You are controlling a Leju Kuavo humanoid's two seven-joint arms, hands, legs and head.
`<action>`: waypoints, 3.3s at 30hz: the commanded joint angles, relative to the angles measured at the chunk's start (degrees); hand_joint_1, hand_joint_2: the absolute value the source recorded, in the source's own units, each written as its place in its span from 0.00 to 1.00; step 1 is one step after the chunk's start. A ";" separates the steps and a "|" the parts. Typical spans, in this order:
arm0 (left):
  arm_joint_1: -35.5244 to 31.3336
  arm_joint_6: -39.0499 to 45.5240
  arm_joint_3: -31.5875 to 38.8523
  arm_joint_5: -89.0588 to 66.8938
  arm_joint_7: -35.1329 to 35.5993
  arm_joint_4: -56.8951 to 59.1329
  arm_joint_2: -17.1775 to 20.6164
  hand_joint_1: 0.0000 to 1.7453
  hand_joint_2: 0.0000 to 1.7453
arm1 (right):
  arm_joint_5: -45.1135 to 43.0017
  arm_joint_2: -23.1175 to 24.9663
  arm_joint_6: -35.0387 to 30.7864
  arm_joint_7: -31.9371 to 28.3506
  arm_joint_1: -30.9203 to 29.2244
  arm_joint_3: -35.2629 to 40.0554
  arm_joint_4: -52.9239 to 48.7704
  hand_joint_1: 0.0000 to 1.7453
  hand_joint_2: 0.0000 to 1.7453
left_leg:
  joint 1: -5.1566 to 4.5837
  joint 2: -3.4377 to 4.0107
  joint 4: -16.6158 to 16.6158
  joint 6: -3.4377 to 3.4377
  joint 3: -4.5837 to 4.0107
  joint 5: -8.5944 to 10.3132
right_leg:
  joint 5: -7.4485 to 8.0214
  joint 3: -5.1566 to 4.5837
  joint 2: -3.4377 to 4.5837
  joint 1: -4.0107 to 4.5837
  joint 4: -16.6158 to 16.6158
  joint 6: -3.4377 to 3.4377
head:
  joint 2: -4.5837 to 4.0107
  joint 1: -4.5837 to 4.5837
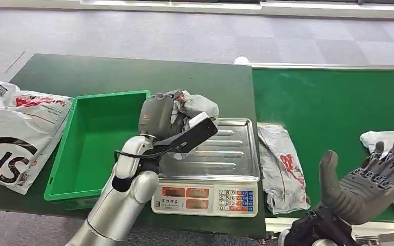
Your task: Moved the parcel from conveyor to table for the left to box.
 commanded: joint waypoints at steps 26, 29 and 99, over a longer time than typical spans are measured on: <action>-1.53 -0.38 1.65 -0.14 -0.08 1.31 1.17 0.00 0.00 | -0.18 -0.89 -0.05 0.01 -0.90 -1.95 0.66 0.00 1.00 | 0.01 0.05 -0.04 0.01 0.01 0.03 | 0.04 0.00 0.04 0.02 -0.04 -0.05 | 0.00 0.00; -1.53 -0.38 1.65 -0.14 -0.08 1.31 1.17 0.00 0.00 | -0.18 -0.89 -0.05 0.01 -0.90 -1.95 0.66 0.00 1.00 | 0.00 0.05 -0.04 0.01 0.04 0.02 | 0.04 0.03 0.04 0.01 -0.05 -0.05 | 0.00 0.00; 14.33 -17.12 10.41 40.57 -28.52 -10.81 32.76 0.00 1.00 | -16.03 9.83 45.00 15.17 6.91 -36.30 1.68 0.00 0.00 | 0.11 0.11 -0.64 -0.74 0.81 -0.14 | -0.42 0.40 0.02 0.29 0.01 -0.83 | 0.00 -0.15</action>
